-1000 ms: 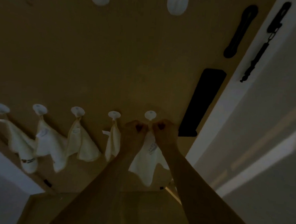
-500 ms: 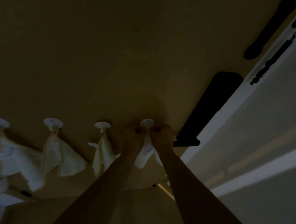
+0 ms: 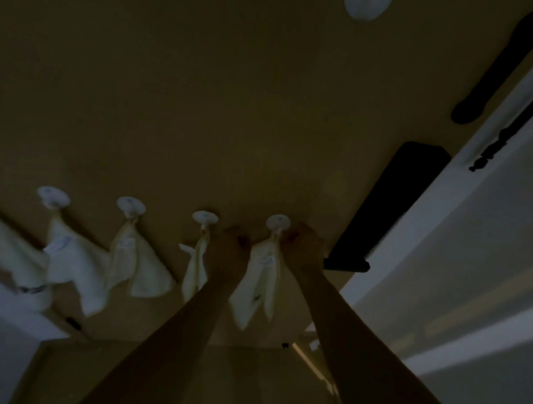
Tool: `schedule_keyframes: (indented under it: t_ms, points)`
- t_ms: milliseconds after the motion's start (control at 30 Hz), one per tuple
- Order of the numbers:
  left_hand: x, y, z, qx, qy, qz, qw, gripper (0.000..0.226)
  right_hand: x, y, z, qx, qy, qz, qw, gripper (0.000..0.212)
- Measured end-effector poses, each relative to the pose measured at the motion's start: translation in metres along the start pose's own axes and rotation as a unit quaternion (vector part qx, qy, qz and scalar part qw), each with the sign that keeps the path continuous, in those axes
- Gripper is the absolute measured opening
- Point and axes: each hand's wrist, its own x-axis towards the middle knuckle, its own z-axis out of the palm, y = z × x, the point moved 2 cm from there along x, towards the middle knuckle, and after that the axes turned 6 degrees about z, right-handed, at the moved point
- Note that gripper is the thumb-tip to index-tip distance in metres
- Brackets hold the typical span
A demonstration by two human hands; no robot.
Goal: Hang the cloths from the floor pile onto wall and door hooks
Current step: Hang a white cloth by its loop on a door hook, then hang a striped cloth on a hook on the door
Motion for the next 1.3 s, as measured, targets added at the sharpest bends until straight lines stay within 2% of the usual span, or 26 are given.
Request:
schedule_keyframes:
  t_ms: [133, 267, 433, 500, 700, 933, 1167, 1300]
  points:
    - [-0.015, 0.006, -0.03, -0.009, 0.045, 0.035, 0.998, 0.015, -0.014, -0.011, -0.017, 0.032, 0.006, -0.031, 0.999, 0.022]
    - [-0.043, 0.015, -0.058, 0.007, 0.114, 0.086, 0.99, 0.028, -0.043, -0.022, -0.028, 0.115, -0.008, -0.114, 0.987, 0.012]
    - [-0.086, 0.018, -0.091, 0.06, 0.172, 0.102, 0.978, 0.029, -0.091, -0.041, -0.035, 0.101, -0.038, -0.215, 0.971, 0.022]
    - [-0.103, 0.013, -0.106, 0.089, 0.178, 0.082, 0.977, 0.034, -0.115, -0.048, -0.033, 0.096, -0.066, -0.255, 0.96, 0.022]
    - [-0.173, -0.026, -0.148, 0.19, 0.176, -0.006, 0.966, 0.052, -0.192, -0.063, -0.016, 0.07, -0.143, -0.376, 0.913, 0.044]
    - [-0.267, -0.067, -0.209, 0.256, 0.209, -0.133, 0.934, 0.058, -0.292, -0.073, 0.013, 0.059, -0.26, -0.42, 0.868, 0.05]
    - [-0.354, -0.088, -0.255, 0.269, 0.254, -0.24, 0.898, 0.059, -0.391, -0.076, 0.033, 0.063, -0.312, -0.446, 0.836, 0.05]
    - [-0.414, -0.097, -0.28, 0.252, 0.286, -0.272, 0.883, 0.057, -0.454, -0.074, 0.041, 0.073, -0.34, -0.467, 0.813, 0.05]
